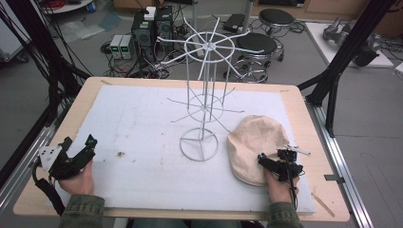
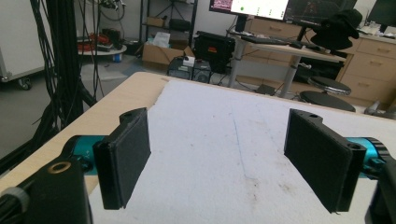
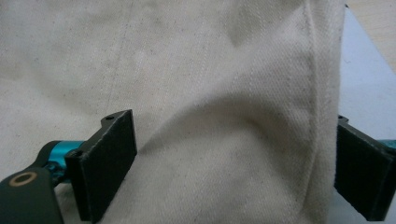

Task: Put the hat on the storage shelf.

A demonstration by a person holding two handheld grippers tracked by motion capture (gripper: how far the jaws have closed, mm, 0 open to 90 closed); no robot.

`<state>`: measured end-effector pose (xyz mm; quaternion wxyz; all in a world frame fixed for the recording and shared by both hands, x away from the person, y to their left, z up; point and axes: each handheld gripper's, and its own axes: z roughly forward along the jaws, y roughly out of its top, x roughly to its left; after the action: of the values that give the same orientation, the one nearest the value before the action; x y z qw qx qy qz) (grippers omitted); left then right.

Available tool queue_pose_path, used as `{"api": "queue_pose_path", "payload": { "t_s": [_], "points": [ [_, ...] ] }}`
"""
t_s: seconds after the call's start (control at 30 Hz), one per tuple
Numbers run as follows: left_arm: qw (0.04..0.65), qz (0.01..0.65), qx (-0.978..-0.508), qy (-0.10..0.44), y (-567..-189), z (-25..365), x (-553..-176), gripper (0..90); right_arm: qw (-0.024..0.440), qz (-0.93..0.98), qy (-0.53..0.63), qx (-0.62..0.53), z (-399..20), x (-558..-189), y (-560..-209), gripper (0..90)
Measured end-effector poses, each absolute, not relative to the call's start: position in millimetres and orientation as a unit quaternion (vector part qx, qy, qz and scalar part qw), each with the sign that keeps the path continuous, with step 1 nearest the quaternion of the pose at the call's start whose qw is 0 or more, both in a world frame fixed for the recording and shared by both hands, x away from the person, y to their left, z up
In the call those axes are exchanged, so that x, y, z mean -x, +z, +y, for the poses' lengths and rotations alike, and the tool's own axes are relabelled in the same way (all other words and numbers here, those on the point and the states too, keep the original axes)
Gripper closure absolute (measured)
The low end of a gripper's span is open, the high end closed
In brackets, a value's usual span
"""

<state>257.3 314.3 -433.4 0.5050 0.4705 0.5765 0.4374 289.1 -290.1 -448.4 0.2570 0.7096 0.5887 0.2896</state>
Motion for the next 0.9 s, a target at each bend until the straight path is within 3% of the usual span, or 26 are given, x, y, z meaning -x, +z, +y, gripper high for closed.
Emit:
{"api": "queue_pose_path", "payload": {
  "t_s": [0.2,0.33,0.63,0.9],
  "points": [
    [0.507,0.576,-0.469,0.437,-433.8,314.0,-257.2,22.8,0.258,0.597,0.276,-0.708,-288.7,-288.5,-447.2,9.4],
    [0.508,0.575,-0.469,0.438,-433.6,314.0,-257.0,22.8,0.257,0.611,0.269,-0.699,-289.0,-288.2,-446.5,14.8],
    [0.510,0.574,-0.467,0.438,-433.8,313.6,-256.8,22.9,0.278,0.590,0.265,-0.710,-291.6,-284.0,-443.3,54.9],
    [0.514,0.575,-0.463,0.437,-434.0,314.7,-256.7,23.0,0.264,0.593,0.284,-0.705,-292.4,-284.6,-439.4,72.2]
  ]
}}
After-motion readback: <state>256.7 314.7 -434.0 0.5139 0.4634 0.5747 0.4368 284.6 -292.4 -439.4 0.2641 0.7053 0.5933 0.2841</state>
